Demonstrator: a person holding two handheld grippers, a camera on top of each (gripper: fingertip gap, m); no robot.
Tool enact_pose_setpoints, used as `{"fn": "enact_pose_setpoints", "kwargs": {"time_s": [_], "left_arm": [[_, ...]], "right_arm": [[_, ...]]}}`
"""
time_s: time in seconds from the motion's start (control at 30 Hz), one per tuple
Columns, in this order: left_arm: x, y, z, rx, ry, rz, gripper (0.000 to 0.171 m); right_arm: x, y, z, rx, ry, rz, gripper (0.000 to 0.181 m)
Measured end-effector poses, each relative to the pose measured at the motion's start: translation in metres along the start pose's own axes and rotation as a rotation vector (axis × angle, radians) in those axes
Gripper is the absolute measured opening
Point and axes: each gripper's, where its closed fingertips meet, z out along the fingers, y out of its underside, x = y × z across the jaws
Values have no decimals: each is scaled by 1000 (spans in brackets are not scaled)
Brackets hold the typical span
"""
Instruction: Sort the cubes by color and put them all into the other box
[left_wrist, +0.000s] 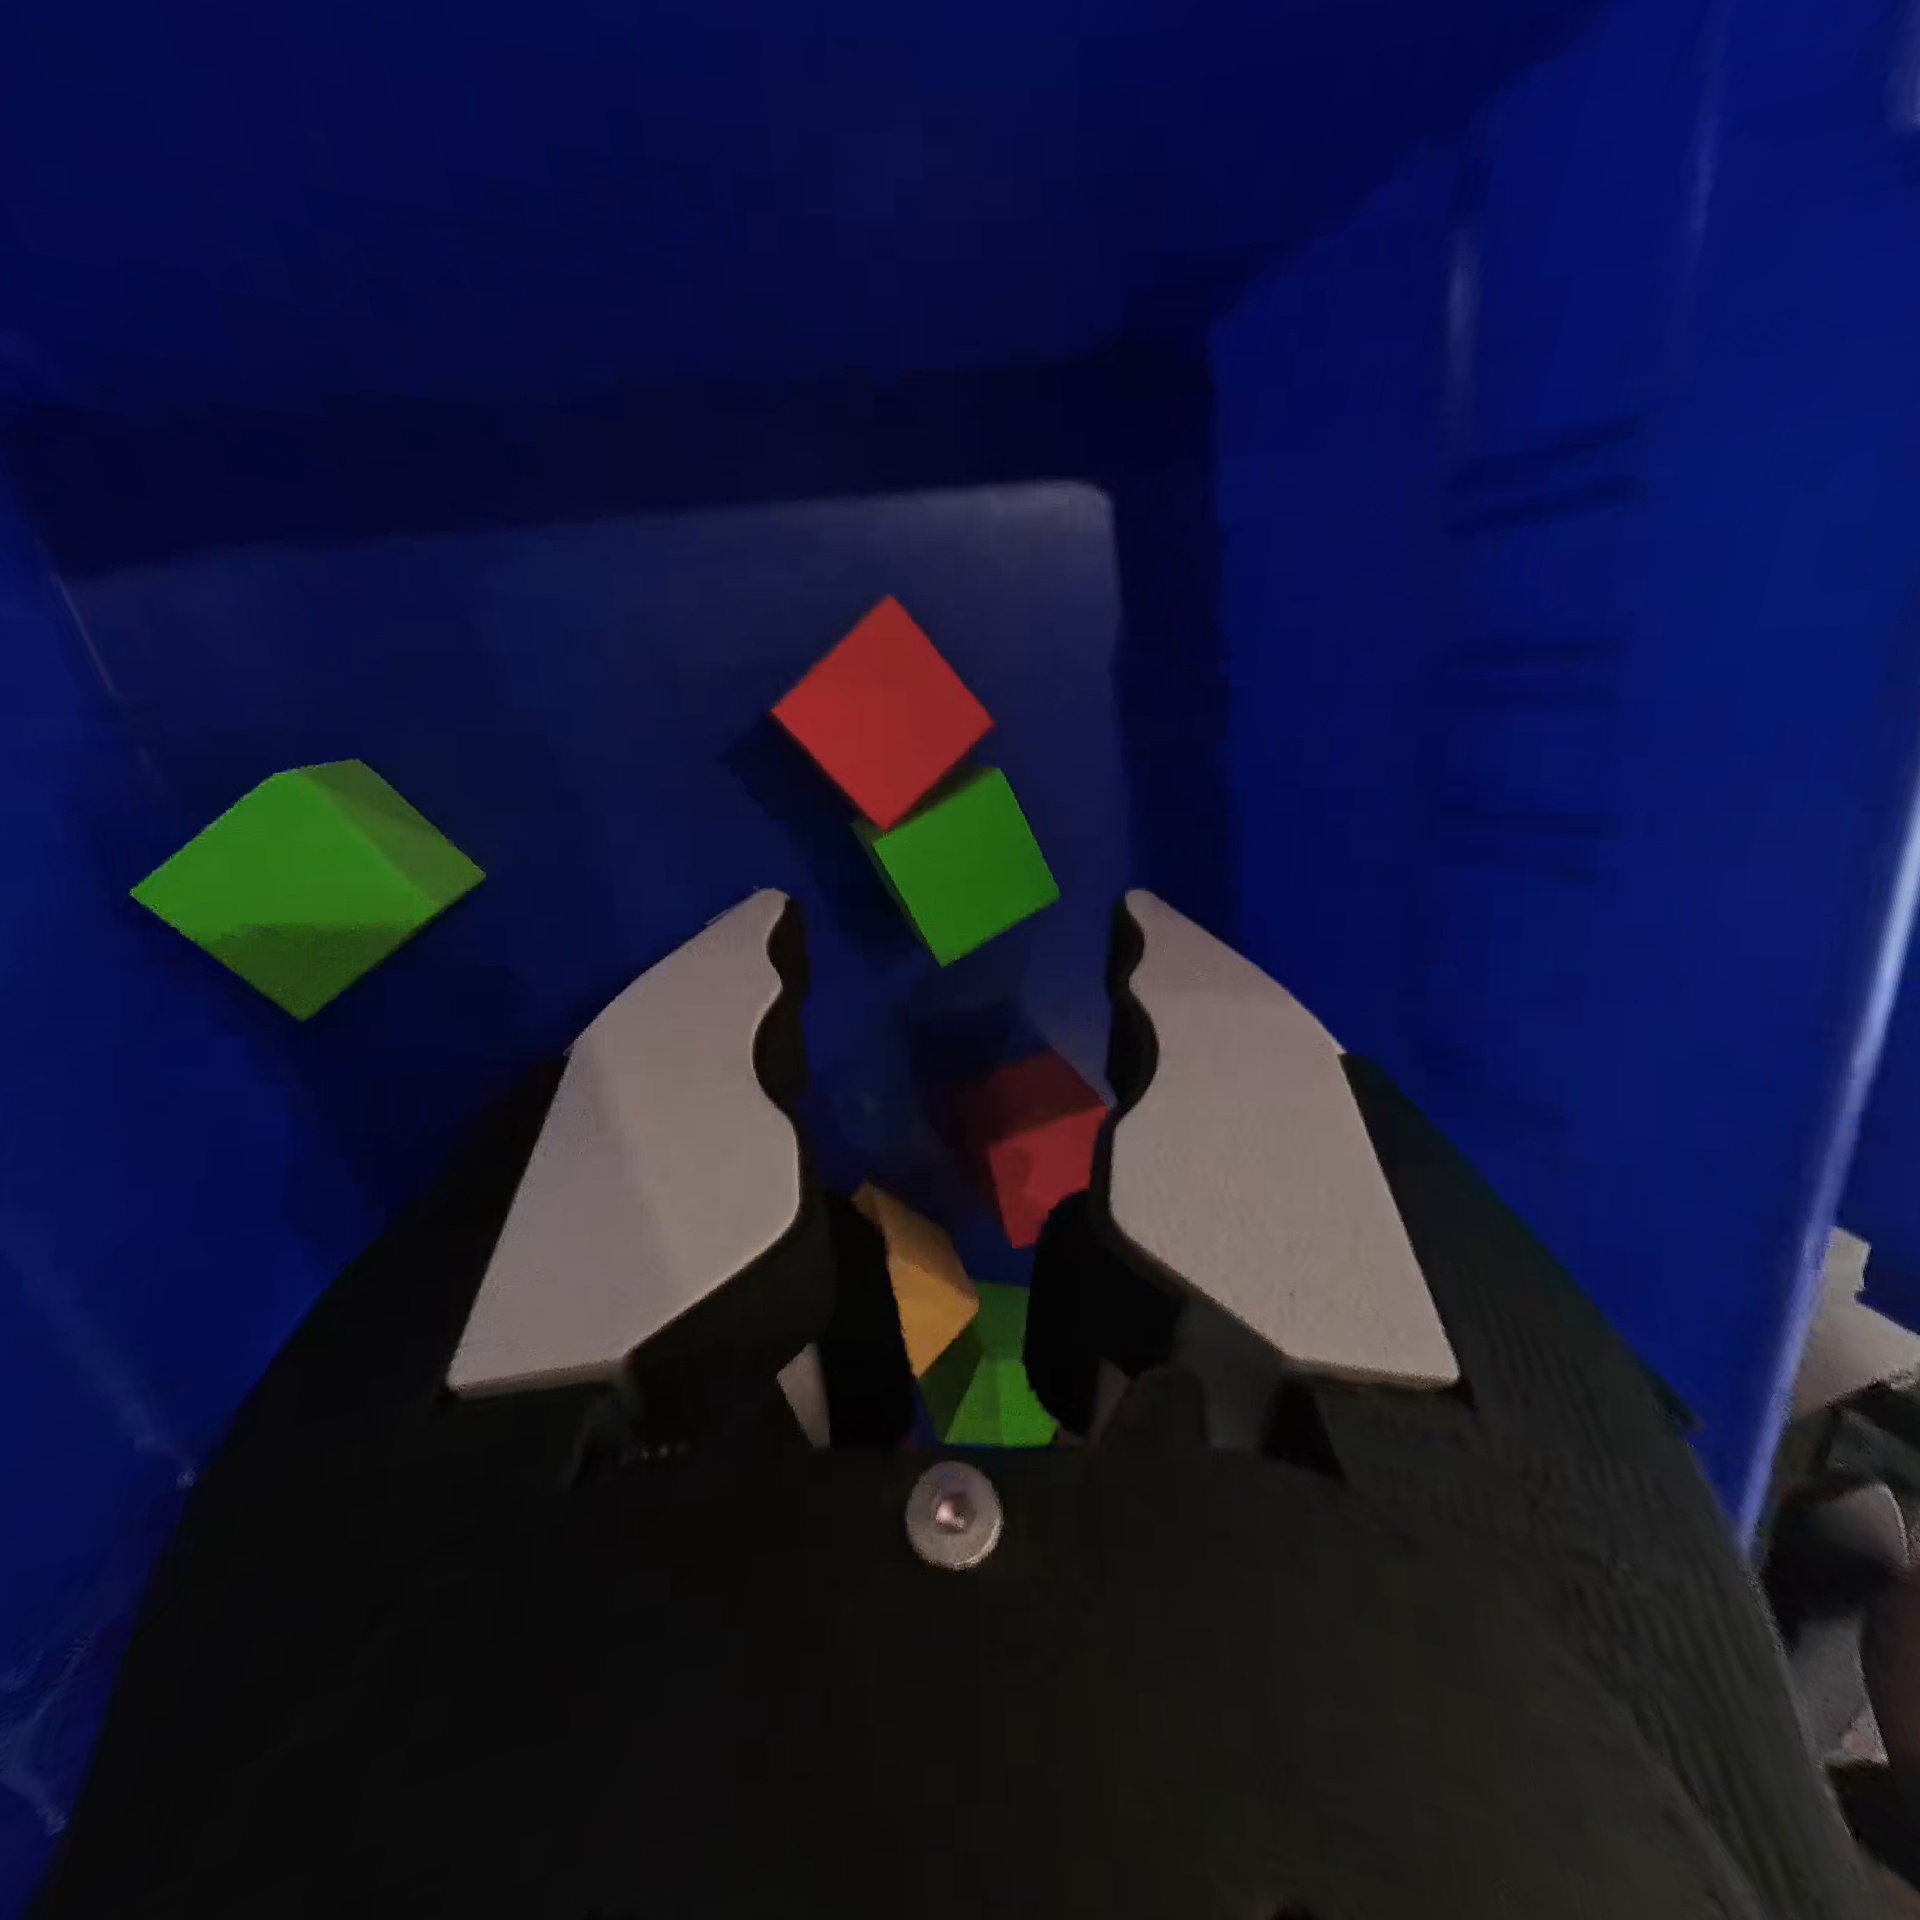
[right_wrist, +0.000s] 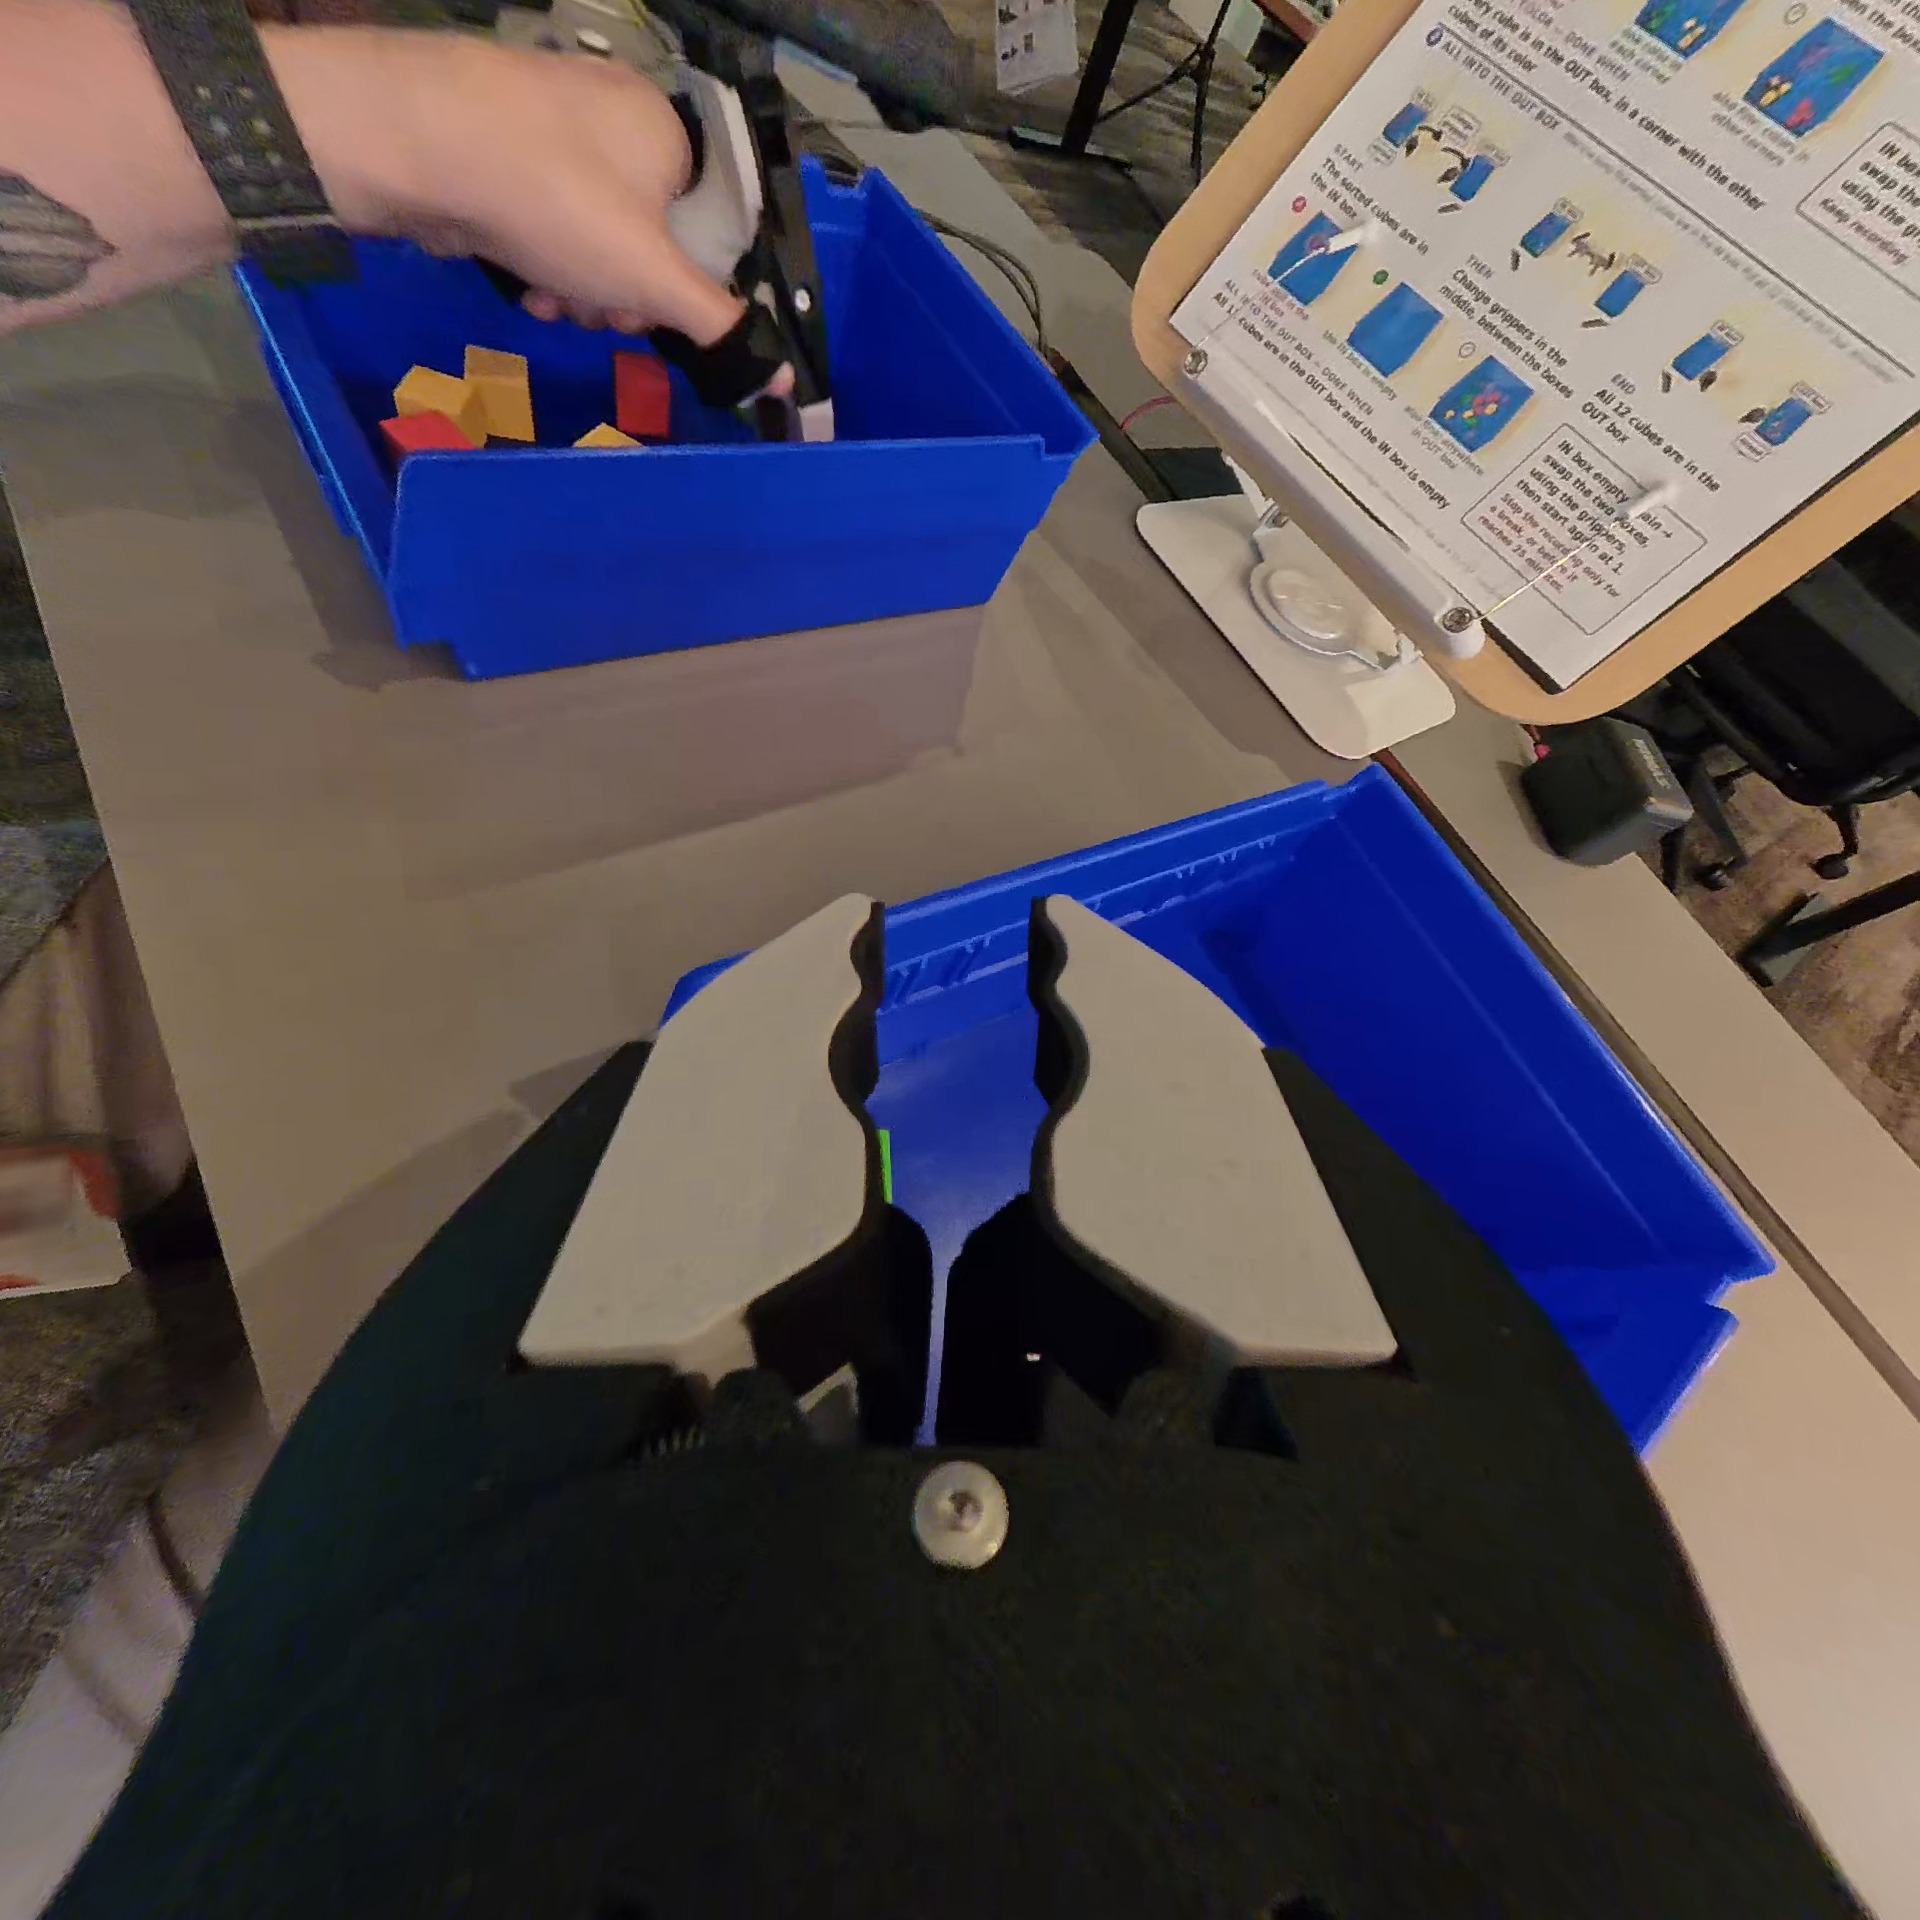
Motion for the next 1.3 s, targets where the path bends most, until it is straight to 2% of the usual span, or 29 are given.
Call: {"fn": "enact_pose_setpoints", "kwargs": {"time_s": [0.13,0.23,0.3,0.43,0.5,0.53,0.63,0.7,0.8,0.87,0.97,1.23,1.3], "left_arm": [[3,1,9,-14,-29,-16,57],[7,-2,11,-2,-46,1,36],[6,-3,8,8,-68,7,35],[11,-7,-11,74,13,-7,34],[20,-9,-31,150,124,-11,34],[31,-10,-45,195,229,-16,34],[82,-4,-100,313,706,-20,33],[116,13,-139,306,1039,5,33],[154,46,-170,246,1322,86,33],[174,66,-177,197,1419,129,33],[195,83,-185,146,1538,155,33],[220,96,-178,91,1574,206,33],[223,98,-179,87,1580,218,33]], "right_arm": [[2,0,1,9,-8,3,26],[1,0,3,16,-9,0,26],[0,1,3,11,-9,-6,26],[1,1,5,15,7,-5,26],[-1,-4,8,60,2,2,26],[-3,-9,10,97,2,8,27],[-15,-34,19,253,-45,39,33],[-22,-51,28,343,-67,70,39],[-37,-79,40,453,-139,130,43],[-49,-98,47,501,-170,124,45],[-65,-113,60,475,-171,59,44],[-75,-129,68,484,-168,27,36],[-74,-131,66,491,-167,41,28]]}}
